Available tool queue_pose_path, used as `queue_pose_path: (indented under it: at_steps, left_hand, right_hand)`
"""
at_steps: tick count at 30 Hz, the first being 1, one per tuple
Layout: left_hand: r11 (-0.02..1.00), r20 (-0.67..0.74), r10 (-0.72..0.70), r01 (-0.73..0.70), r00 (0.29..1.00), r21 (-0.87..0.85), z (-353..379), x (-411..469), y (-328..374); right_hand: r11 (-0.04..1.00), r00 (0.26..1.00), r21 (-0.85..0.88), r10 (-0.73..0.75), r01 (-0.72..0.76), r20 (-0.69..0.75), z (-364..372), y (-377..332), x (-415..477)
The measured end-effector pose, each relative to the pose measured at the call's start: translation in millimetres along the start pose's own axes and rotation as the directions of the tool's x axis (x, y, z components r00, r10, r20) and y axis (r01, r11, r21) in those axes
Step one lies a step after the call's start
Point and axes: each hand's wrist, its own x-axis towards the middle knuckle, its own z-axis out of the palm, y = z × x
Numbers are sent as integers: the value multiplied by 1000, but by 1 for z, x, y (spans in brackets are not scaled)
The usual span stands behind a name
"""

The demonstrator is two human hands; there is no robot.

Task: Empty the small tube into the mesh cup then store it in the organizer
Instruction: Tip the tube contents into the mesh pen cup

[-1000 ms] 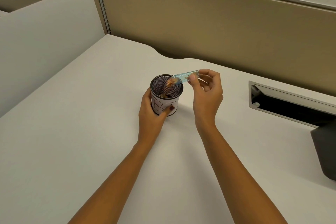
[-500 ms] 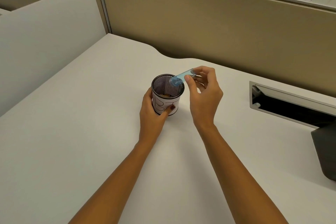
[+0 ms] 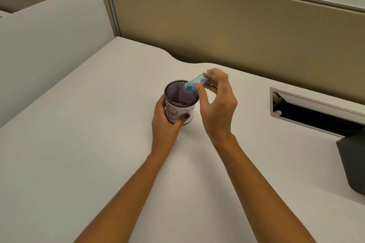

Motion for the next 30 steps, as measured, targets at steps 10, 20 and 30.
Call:
queue_pose_path:
  at_steps: [10,20,30]
  left_hand:
    - [1000,8,-11,11,1000,-3,-2,-1,-1]
    - [997,9,-59,59,998,44,-12,-34,8]
    - [987,135,-159,153,978,54,-28,-111,30]
  right_hand:
    - [989,990,56,137,-140,43,-6,-7,-1]
    - [483,588,564,809,-670,5,-55,-32,-8]
    - [343,463,649,886,-679,15,-117,-74,-51]
